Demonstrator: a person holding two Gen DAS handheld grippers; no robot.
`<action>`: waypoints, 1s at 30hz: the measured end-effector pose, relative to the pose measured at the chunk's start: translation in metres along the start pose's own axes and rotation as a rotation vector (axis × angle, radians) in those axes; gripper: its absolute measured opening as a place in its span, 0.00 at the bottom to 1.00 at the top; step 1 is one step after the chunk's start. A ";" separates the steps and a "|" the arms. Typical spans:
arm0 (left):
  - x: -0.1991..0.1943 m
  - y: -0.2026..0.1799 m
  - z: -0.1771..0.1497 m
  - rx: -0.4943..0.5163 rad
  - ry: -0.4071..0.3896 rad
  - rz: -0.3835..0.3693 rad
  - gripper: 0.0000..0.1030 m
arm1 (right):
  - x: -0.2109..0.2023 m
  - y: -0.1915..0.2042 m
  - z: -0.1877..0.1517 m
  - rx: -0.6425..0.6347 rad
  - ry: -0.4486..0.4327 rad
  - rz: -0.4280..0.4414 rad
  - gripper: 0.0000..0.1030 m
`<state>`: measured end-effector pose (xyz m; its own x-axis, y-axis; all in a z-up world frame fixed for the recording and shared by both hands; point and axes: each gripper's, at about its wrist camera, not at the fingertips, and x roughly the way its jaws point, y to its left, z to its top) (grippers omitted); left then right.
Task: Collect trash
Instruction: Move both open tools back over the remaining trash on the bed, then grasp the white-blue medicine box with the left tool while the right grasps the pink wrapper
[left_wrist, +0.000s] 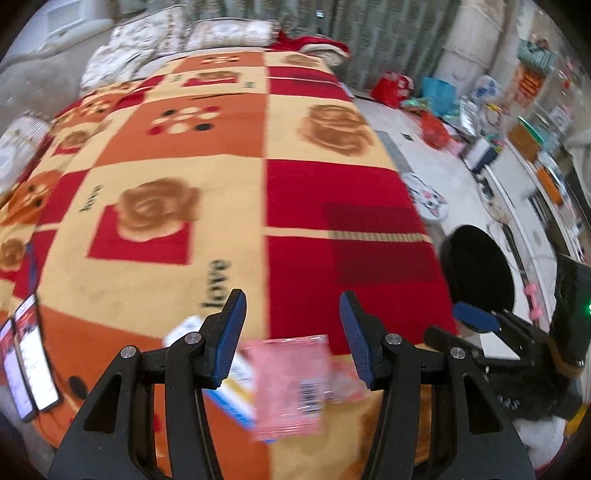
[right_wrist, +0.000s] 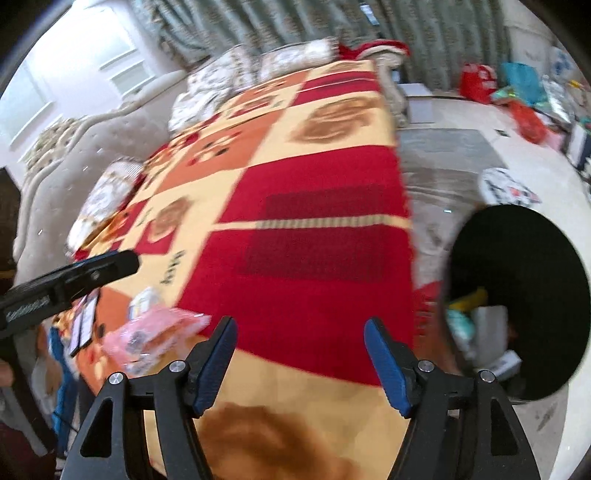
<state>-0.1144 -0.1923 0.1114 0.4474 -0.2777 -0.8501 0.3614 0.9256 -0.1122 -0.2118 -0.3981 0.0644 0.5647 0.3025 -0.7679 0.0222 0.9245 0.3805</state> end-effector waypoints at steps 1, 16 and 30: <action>-0.001 0.008 -0.001 -0.012 -0.001 0.009 0.50 | 0.004 0.008 0.000 -0.012 0.009 0.016 0.68; -0.005 0.091 -0.030 -0.161 0.035 0.065 0.50 | 0.077 0.097 0.003 -0.111 0.144 0.178 0.77; 0.015 0.083 -0.046 -0.224 0.098 -0.062 0.50 | 0.063 0.056 -0.009 -0.173 0.088 0.023 0.45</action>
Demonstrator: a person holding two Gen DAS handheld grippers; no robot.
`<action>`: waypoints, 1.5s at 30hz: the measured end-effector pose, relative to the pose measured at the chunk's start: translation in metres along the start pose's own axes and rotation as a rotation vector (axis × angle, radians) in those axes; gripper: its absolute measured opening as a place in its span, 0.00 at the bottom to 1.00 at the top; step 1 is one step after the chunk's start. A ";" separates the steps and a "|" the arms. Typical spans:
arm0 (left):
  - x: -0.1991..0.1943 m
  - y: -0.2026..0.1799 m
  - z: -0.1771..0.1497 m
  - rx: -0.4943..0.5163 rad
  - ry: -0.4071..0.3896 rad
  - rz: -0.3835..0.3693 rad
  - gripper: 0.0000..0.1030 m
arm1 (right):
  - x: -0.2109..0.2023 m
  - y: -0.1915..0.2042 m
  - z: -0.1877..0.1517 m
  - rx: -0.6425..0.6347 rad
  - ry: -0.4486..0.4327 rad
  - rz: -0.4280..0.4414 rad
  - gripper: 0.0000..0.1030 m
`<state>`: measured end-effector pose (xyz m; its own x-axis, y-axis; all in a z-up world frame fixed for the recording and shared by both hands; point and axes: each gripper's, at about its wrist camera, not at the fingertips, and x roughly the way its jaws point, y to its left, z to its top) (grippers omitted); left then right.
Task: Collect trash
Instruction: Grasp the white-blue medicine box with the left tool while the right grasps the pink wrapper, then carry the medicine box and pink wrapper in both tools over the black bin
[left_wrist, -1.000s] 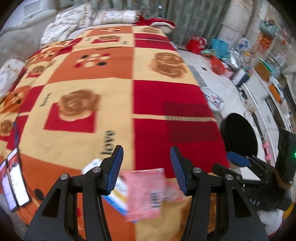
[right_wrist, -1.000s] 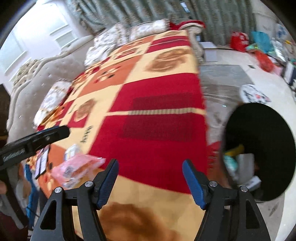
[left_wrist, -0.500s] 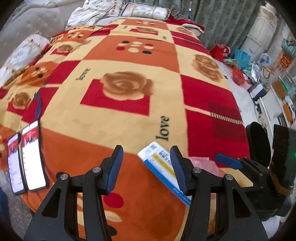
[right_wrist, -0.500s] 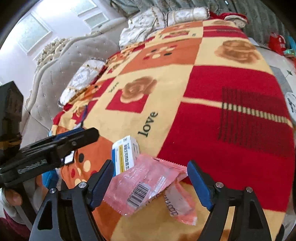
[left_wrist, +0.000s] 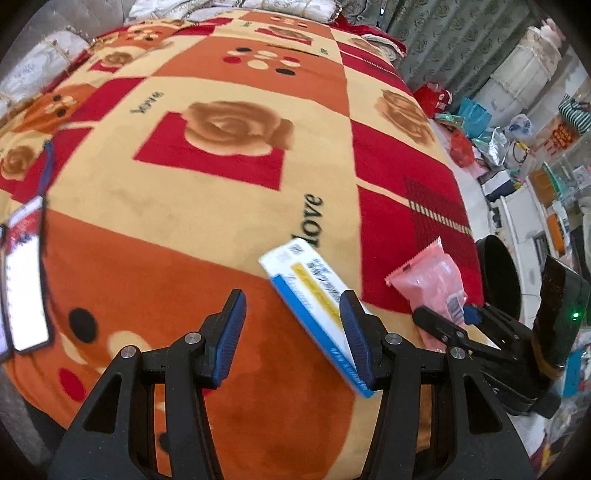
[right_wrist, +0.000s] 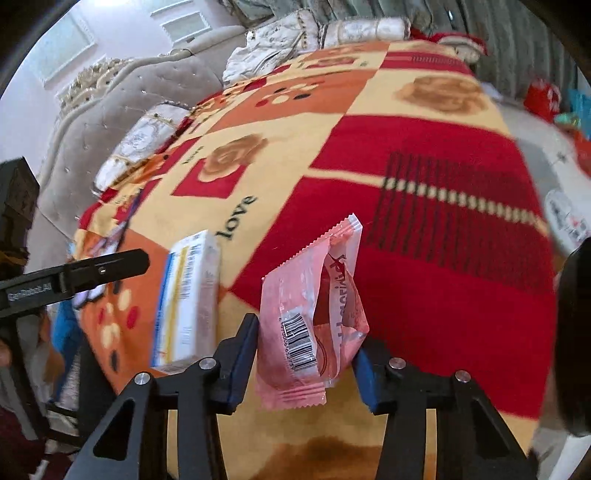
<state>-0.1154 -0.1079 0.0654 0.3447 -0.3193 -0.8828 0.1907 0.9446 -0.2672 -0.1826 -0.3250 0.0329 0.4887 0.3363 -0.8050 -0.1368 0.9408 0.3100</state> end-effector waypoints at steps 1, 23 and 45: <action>0.003 -0.002 -0.001 -0.007 0.004 -0.018 0.50 | 0.000 -0.002 0.001 -0.001 -0.001 -0.014 0.45; 0.045 -0.038 -0.007 0.077 0.028 -0.022 0.50 | 0.007 -0.003 0.005 -0.133 -0.026 -0.043 0.43; 0.015 -0.093 0.014 0.198 -0.055 -0.071 0.42 | -0.064 -0.028 0.011 -0.050 -0.193 -0.053 0.35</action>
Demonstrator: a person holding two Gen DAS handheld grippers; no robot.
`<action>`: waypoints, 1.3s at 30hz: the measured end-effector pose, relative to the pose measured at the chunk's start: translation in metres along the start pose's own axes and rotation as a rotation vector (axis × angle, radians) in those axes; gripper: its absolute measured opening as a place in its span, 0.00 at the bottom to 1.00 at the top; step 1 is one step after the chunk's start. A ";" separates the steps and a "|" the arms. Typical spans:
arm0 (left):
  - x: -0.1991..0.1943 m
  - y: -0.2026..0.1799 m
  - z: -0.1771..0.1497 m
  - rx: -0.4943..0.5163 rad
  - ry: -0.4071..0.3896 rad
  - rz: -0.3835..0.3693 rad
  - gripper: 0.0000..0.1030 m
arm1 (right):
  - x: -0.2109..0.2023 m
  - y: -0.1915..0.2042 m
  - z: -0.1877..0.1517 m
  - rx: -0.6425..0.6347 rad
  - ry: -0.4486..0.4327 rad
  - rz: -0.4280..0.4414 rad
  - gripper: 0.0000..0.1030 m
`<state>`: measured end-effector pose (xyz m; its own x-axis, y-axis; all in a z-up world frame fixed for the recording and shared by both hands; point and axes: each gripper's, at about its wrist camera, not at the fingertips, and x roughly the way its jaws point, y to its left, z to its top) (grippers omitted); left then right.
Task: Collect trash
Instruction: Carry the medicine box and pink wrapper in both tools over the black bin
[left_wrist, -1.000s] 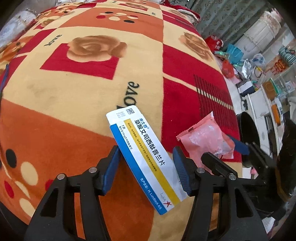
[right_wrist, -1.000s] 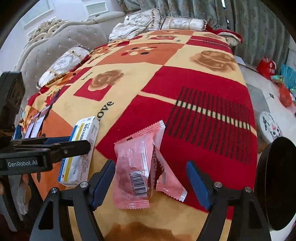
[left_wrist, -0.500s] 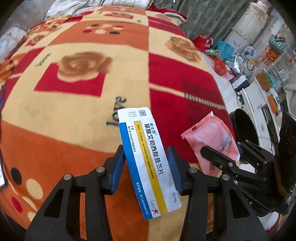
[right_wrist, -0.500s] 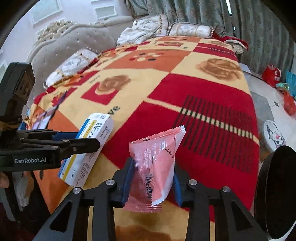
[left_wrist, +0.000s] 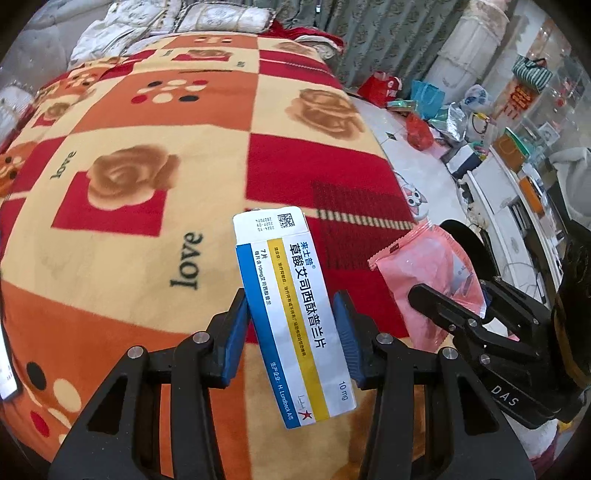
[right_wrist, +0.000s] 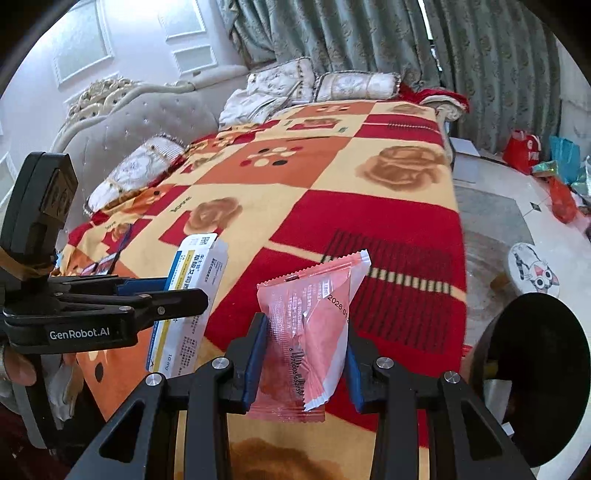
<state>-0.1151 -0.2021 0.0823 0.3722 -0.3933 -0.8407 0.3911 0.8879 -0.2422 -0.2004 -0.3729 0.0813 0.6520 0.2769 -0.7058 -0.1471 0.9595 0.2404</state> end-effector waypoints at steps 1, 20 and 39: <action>0.000 -0.003 0.001 0.006 -0.002 -0.001 0.42 | -0.002 -0.002 0.000 0.003 -0.003 -0.003 0.35; 0.008 -0.084 0.025 0.151 -0.014 -0.067 0.42 | -0.052 -0.066 -0.008 0.126 -0.074 -0.122 0.35; 0.038 -0.163 0.042 0.255 0.018 -0.152 0.42 | -0.081 -0.138 -0.029 0.276 -0.090 -0.239 0.35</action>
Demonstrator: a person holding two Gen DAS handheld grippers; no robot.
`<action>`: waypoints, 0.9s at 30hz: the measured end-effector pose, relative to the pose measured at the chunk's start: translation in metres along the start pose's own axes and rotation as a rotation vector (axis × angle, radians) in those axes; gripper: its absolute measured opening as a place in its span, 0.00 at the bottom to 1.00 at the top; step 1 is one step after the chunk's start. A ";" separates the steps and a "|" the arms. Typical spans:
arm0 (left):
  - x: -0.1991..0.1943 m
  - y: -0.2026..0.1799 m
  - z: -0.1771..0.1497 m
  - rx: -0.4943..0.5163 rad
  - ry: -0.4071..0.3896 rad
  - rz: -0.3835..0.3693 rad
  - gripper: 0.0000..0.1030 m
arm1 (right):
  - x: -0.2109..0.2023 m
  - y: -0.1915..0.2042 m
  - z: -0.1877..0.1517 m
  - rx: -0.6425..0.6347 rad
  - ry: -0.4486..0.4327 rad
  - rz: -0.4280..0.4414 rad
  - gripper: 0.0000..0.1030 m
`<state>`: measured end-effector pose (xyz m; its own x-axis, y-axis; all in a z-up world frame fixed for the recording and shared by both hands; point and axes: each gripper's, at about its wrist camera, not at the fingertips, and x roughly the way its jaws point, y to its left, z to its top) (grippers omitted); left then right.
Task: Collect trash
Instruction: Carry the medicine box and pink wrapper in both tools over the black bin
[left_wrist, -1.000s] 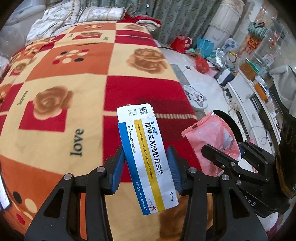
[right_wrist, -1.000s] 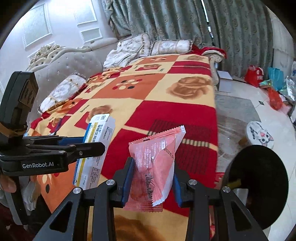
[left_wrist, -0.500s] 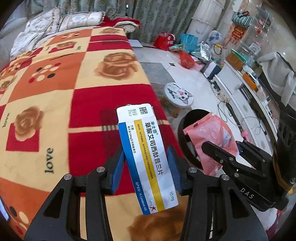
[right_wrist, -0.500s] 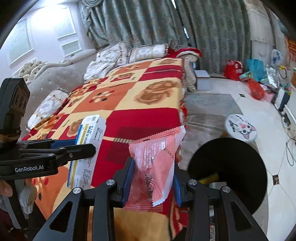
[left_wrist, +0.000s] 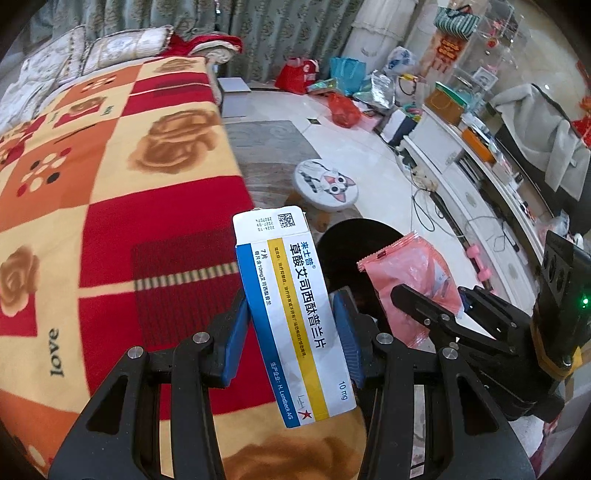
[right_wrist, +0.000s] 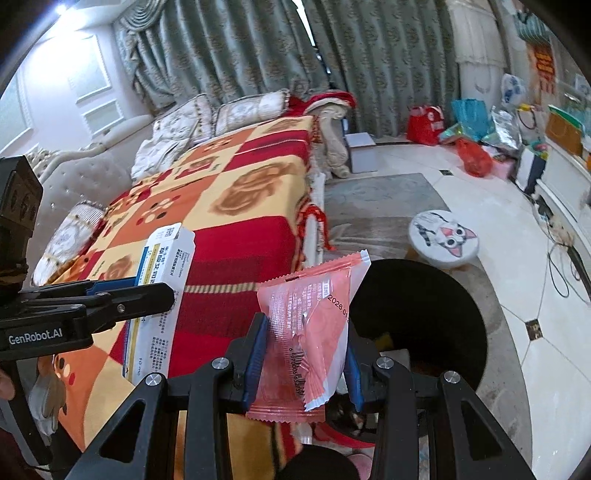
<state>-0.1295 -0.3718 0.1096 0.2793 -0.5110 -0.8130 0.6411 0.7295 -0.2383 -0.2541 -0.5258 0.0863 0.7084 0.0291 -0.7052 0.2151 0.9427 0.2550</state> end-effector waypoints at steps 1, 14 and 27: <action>0.002 -0.002 0.001 0.003 0.001 -0.005 0.42 | -0.001 -0.003 0.000 0.005 0.000 -0.005 0.35; 0.036 -0.031 0.013 0.020 0.044 -0.079 0.43 | -0.002 -0.043 -0.007 0.083 0.006 -0.063 0.35; 0.062 -0.042 0.023 0.008 0.061 -0.122 0.43 | 0.004 -0.063 -0.007 0.125 0.011 -0.088 0.35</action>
<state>-0.1227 -0.4449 0.0820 0.1551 -0.5666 -0.8092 0.6735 0.6599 -0.3330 -0.2694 -0.5829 0.0623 0.6762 -0.0474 -0.7352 0.3581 0.8932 0.2718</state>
